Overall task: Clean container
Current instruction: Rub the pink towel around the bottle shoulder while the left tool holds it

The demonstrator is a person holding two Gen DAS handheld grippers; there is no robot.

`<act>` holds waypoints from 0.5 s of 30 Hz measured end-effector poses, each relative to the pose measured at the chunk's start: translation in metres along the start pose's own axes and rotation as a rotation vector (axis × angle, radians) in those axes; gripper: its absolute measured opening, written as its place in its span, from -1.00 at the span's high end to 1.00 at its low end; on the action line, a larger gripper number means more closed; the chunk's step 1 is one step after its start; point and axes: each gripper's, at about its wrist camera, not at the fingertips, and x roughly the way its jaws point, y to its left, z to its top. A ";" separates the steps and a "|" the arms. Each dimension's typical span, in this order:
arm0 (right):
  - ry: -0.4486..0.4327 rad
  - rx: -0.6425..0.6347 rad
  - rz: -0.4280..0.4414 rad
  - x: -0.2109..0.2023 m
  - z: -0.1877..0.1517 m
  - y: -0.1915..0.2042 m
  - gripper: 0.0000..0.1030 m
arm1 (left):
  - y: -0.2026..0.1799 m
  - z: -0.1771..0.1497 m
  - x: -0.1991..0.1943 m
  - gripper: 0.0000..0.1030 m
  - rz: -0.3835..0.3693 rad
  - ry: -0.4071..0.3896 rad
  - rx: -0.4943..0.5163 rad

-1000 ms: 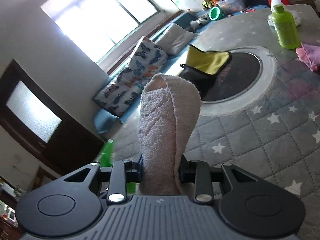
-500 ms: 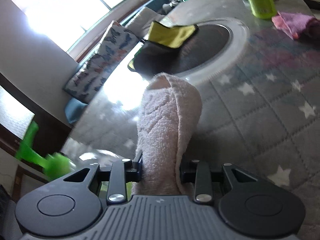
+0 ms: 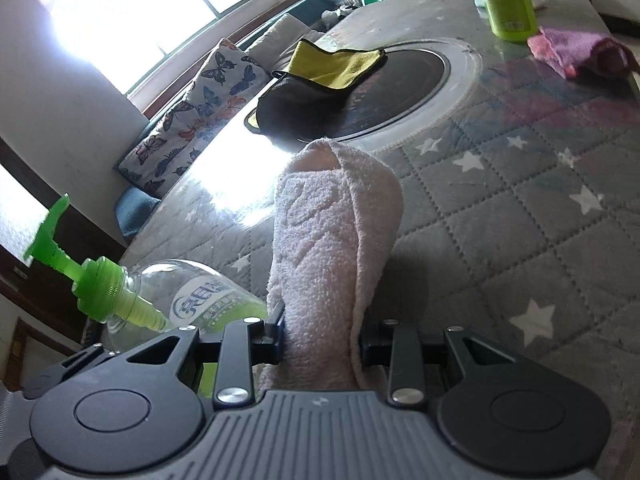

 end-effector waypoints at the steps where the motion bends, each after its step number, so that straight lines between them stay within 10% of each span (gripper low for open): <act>1: 0.001 0.012 0.009 -0.002 0.000 -0.002 0.39 | 0.001 0.000 0.000 -0.41 -0.003 0.001 0.006; 15: -0.084 -0.009 0.186 -0.041 0.026 0.024 0.40 | 0.006 -0.005 0.004 -0.38 -0.044 0.012 0.045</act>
